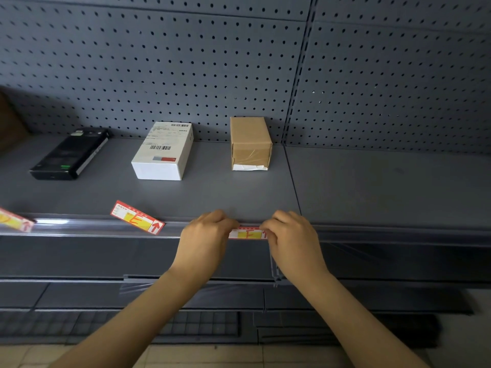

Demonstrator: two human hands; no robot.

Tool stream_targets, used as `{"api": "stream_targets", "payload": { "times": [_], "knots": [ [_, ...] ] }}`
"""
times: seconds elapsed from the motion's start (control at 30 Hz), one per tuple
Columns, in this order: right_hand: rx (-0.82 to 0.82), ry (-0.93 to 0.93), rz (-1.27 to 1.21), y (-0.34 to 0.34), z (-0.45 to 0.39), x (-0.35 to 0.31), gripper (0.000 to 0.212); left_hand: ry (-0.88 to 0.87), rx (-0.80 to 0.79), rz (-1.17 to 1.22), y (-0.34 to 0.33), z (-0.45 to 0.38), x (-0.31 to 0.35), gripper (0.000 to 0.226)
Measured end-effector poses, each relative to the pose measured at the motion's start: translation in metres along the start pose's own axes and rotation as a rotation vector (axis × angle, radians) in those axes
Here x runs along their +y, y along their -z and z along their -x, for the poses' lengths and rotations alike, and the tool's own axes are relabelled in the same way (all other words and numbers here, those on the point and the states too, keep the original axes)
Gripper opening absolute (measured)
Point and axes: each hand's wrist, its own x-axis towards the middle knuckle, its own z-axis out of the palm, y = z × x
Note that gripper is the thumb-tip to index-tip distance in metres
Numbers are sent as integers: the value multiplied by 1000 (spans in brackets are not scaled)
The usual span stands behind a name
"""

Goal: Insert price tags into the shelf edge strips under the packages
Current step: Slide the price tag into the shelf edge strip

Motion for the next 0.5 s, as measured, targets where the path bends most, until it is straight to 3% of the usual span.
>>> {"api": "stream_targets", "payload": {
  "times": [0.5],
  "knots": [
    [-69,-34,-18,4,4,2,12,-23,32,-38,-3,0,7,33]
  ]
}}
